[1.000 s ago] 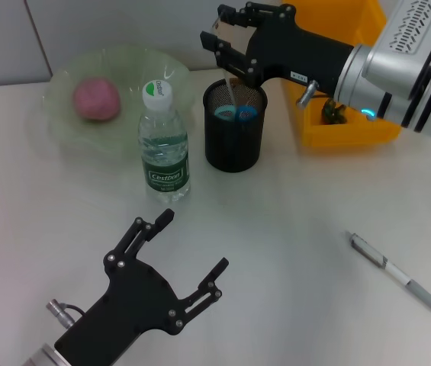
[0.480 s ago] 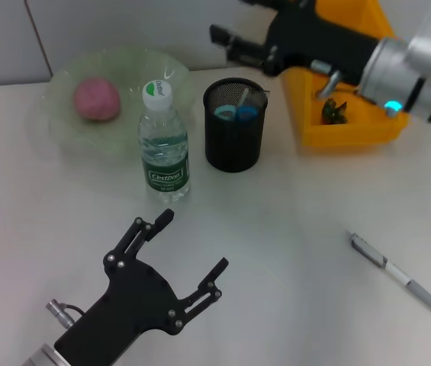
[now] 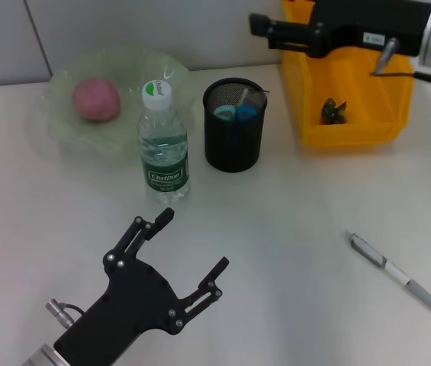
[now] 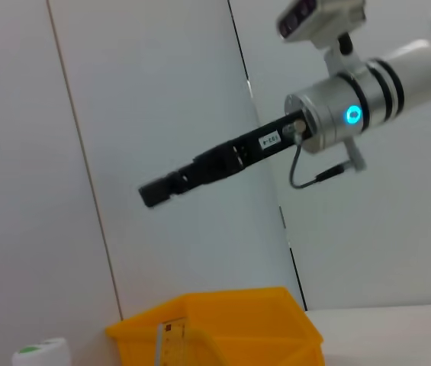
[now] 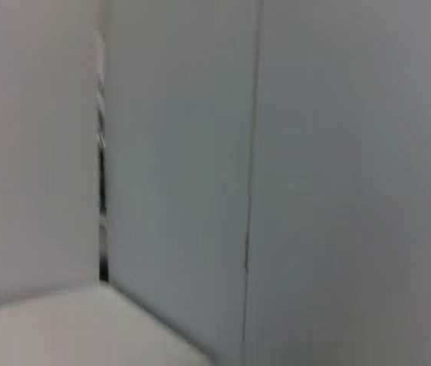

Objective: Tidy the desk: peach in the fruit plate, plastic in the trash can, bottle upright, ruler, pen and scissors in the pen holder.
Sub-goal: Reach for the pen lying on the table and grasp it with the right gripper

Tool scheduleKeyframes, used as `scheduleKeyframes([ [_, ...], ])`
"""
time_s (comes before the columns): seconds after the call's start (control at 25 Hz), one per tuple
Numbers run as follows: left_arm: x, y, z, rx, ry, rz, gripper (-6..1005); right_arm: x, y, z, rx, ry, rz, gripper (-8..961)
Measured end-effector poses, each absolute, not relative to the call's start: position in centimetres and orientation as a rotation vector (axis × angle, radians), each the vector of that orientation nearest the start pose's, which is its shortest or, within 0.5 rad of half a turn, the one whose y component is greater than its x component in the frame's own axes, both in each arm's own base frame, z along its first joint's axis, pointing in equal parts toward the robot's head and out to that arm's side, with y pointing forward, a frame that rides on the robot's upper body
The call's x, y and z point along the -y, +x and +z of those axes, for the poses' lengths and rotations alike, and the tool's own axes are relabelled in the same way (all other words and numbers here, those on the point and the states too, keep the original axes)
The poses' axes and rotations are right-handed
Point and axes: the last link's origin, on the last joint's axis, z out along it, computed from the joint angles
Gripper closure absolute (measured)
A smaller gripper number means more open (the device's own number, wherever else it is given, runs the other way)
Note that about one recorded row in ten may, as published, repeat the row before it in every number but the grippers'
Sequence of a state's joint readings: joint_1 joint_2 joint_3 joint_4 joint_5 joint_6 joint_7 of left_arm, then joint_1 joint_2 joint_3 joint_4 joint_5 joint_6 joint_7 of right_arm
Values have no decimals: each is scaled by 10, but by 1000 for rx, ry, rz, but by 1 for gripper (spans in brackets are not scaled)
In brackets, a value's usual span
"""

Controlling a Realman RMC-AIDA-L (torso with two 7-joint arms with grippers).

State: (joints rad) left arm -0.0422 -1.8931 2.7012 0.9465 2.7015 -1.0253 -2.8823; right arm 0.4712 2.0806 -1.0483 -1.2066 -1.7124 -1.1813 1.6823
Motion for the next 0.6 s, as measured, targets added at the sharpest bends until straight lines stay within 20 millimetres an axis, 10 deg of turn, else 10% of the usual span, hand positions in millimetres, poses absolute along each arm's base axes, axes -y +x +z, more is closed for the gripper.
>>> scheduleKeyframes([
  [0.6, -183, -230, -97, 67, -2206, -829, 152, -352, 151, 98, -810, -2458, -114, 210],
])
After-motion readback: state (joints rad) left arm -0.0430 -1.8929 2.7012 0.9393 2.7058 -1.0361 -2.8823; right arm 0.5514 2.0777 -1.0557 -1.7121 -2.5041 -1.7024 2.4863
